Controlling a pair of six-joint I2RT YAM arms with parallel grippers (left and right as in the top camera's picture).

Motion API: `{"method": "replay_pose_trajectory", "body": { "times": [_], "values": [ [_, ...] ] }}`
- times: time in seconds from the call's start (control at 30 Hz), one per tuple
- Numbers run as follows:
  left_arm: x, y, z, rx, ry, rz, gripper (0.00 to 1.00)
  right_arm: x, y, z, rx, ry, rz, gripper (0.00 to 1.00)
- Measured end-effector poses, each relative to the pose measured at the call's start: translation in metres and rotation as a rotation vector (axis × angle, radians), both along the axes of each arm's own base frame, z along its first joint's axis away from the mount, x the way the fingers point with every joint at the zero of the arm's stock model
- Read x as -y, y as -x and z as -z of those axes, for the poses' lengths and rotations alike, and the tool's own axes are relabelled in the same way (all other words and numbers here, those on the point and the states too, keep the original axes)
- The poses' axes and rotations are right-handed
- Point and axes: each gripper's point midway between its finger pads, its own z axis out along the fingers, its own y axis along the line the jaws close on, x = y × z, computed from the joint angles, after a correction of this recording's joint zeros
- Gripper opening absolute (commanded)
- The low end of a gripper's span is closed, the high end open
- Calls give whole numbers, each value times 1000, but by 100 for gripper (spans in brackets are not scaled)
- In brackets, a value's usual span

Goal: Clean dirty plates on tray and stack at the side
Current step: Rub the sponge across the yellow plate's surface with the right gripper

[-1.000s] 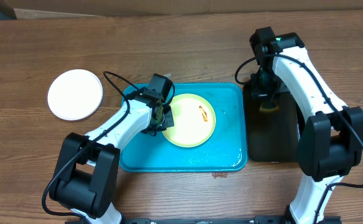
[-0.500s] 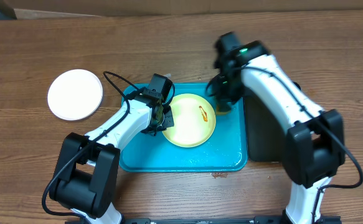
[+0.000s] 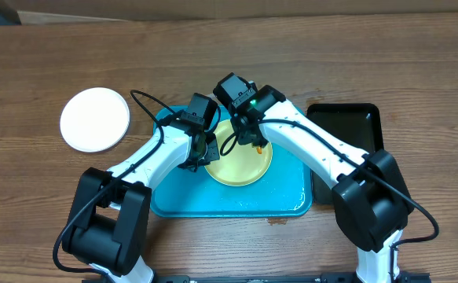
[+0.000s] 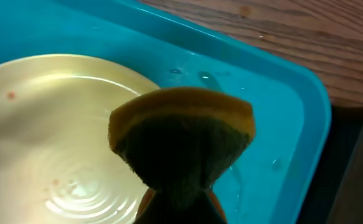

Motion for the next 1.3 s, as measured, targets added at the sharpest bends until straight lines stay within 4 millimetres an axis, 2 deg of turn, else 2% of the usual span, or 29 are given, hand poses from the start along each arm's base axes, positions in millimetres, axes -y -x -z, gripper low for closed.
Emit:
{"method": "replay_pose_trajectory", "body": {
  "times": [0.2,0.5,0.7,0.83,1.03,1.3],
  "values": [
    [0,0,0,0,0,0,4,4,-2,10,12,16,19,4],
    [0,1,0,-5,7,-3,4,12,4,54,-39,40,97,4],
    [0,1,0,-6,8,-3,4,12,4,57,-51,17,118,4],
    [0,1,0,-6,8,-3,4,11,6,61,-118,-60,138,4],
    [0,1,0,-6,9,-3,4,4,8,64,-219,-210,167,4],
    [0,1,0,-7,9,-3,4,-13,19,64,-265,-262,136,4]
  ]
}}
